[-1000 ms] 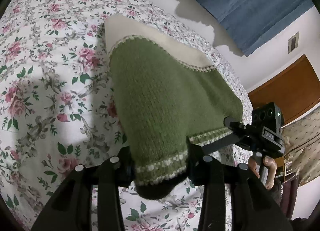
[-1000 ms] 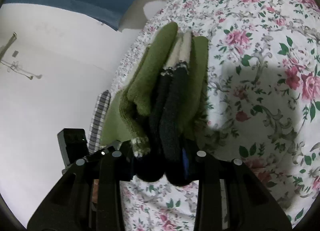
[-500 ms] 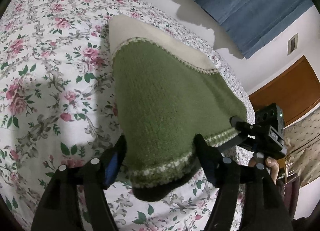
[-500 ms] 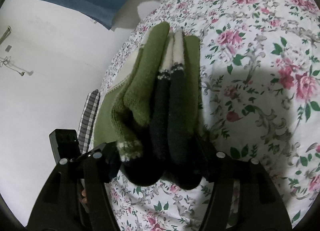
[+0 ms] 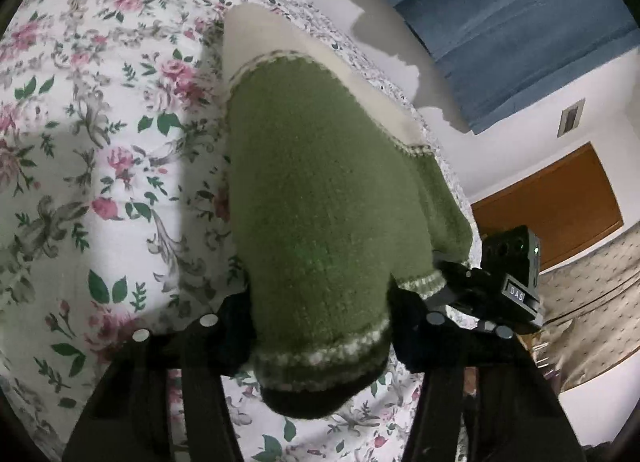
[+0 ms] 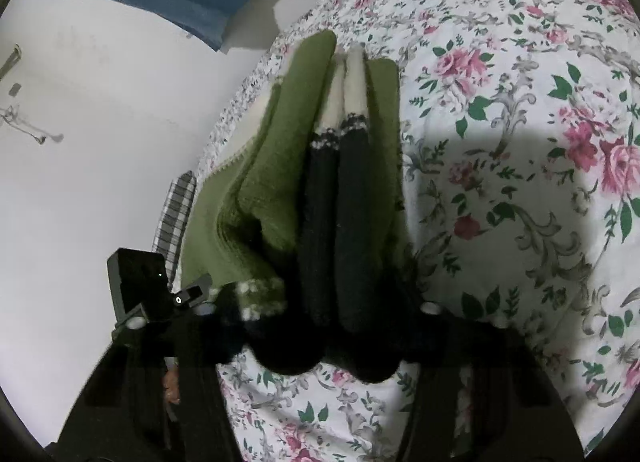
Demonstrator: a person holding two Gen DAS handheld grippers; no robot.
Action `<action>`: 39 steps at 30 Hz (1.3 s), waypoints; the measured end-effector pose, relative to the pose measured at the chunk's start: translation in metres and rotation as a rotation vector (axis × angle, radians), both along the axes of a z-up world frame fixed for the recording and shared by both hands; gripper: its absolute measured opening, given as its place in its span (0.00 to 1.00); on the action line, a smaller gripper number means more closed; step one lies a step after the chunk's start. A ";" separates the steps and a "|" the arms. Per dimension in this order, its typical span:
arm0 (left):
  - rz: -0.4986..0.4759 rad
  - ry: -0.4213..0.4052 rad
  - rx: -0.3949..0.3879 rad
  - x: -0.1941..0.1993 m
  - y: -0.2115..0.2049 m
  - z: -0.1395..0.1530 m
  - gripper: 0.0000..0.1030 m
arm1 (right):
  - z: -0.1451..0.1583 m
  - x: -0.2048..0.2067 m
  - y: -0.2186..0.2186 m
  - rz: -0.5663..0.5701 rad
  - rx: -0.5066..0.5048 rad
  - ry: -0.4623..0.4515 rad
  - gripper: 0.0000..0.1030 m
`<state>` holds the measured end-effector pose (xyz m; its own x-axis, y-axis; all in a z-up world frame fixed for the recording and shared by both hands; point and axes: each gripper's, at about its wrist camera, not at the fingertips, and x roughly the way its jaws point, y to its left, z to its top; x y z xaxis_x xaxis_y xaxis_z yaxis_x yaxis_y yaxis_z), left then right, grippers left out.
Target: Fold small clothes
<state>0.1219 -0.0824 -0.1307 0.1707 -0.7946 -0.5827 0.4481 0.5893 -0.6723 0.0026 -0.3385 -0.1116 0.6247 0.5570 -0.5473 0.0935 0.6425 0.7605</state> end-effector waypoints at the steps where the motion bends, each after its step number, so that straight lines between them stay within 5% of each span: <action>1: 0.000 -0.005 0.005 -0.001 0.000 0.002 0.48 | 0.000 0.000 0.001 0.004 -0.006 0.000 0.42; 11: 0.008 -0.052 0.001 -0.017 0.008 0.027 0.40 | 0.014 -0.017 -0.007 0.002 0.102 -0.047 0.32; 17: -0.024 -0.016 0.013 -0.026 0.014 0.006 0.41 | -0.004 -0.030 -0.005 0.032 0.092 -0.012 0.32; 20: -0.039 -0.004 -0.004 -0.023 0.016 0.008 0.47 | -0.012 -0.028 -0.008 0.034 0.108 -0.014 0.35; 28: -0.028 -0.112 0.037 -0.023 0.036 0.038 0.72 | 0.013 -0.016 -0.022 0.019 0.115 -0.047 0.70; 38: -0.029 -0.062 0.033 0.025 0.014 0.023 0.75 | 0.005 0.044 -0.035 0.003 0.121 -0.007 0.71; 39: -0.031 -0.057 0.040 0.026 0.013 0.020 0.75 | 0.002 0.045 -0.034 0.002 0.124 -0.002 0.61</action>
